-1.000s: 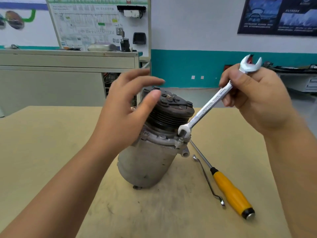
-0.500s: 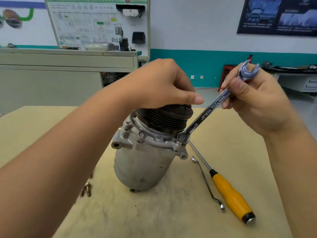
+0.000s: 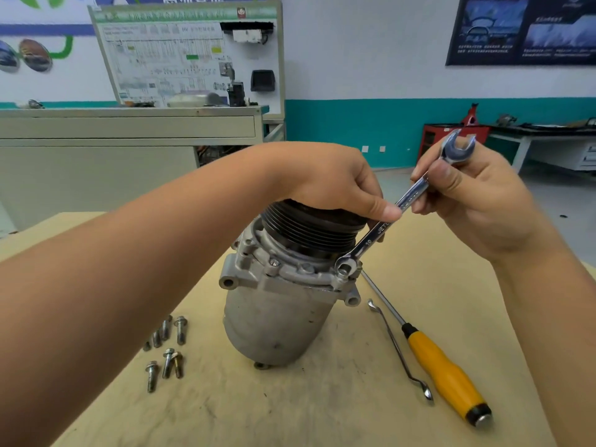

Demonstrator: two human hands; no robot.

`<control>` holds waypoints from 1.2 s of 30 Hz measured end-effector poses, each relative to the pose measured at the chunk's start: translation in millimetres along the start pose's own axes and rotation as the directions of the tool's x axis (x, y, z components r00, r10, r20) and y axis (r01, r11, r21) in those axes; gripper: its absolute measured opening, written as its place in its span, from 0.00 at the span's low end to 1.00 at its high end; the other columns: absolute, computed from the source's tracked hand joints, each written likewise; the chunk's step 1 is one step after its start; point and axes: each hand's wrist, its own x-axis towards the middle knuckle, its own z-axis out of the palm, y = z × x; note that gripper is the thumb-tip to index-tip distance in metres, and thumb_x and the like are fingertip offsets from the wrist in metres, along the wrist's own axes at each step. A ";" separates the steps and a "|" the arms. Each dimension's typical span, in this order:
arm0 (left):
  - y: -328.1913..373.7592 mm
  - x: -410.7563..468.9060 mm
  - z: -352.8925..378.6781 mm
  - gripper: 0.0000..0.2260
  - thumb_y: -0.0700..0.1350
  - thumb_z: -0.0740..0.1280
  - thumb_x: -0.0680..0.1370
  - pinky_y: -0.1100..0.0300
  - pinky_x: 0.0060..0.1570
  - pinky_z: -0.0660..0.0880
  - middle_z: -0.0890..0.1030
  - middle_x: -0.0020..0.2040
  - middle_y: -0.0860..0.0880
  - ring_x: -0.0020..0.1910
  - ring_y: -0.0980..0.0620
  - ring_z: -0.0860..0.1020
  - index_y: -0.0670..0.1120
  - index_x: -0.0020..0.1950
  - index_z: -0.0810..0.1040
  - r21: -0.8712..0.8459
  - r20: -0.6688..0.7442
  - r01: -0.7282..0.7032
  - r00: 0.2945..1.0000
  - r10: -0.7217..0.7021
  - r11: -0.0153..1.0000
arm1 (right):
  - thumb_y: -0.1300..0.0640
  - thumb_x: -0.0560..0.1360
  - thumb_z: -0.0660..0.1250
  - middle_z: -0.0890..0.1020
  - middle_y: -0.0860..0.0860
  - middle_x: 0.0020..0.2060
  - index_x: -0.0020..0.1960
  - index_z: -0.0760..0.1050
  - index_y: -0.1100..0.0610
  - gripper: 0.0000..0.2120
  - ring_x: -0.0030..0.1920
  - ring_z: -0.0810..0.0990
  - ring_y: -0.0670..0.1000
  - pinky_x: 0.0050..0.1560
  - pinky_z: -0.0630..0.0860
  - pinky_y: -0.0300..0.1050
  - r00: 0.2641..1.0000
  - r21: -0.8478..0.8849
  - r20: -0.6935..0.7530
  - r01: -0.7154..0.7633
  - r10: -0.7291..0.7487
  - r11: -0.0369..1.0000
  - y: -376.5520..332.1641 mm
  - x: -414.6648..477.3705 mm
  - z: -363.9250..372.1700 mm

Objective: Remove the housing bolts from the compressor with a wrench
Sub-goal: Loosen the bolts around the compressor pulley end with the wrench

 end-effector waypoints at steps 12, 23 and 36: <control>-1.9 -0.7 2.9 0.12 0.65 0.62 0.64 0.49 0.65 0.68 0.82 0.48 0.64 0.54 0.59 0.78 0.67 0.42 0.82 -0.092 0.074 -0.092 0.992 0.099 0.992 | 0.46 0.70 0.63 0.79 0.45 0.31 0.46 0.72 0.59 0.15 0.32 0.78 0.46 0.34 0.73 0.37 1.000 -0.016 0.012 0.019 -0.019 1.000 -4.6 -0.3 -3.1; -2.1 1.7 1.8 0.13 0.65 0.63 0.64 0.52 0.65 0.67 0.81 0.46 0.67 0.53 0.63 0.77 0.68 0.44 0.81 -0.086 0.126 -0.071 0.989 0.082 0.994 | 0.52 0.69 0.62 0.77 0.49 0.31 0.40 0.77 0.58 0.10 0.30 0.75 0.46 0.33 0.71 0.37 0.997 0.139 -0.030 -0.069 0.074 0.988 0.7 0.6 4.2; -9.4 4.9 -0.1 0.08 0.58 0.70 0.69 0.50 0.62 0.72 0.84 0.48 0.50 0.52 0.50 0.80 0.57 0.44 0.83 -0.163 0.056 0.019 0.998 -0.009 0.986 | 0.49 0.78 0.55 0.77 0.50 0.26 0.41 0.70 0.59 0.15 0.21 0.67 0.43 0.21 0.65 0.32 0.939 0.445 -0.169 -0.197 0.298 0.874 2.7 9.8 42.5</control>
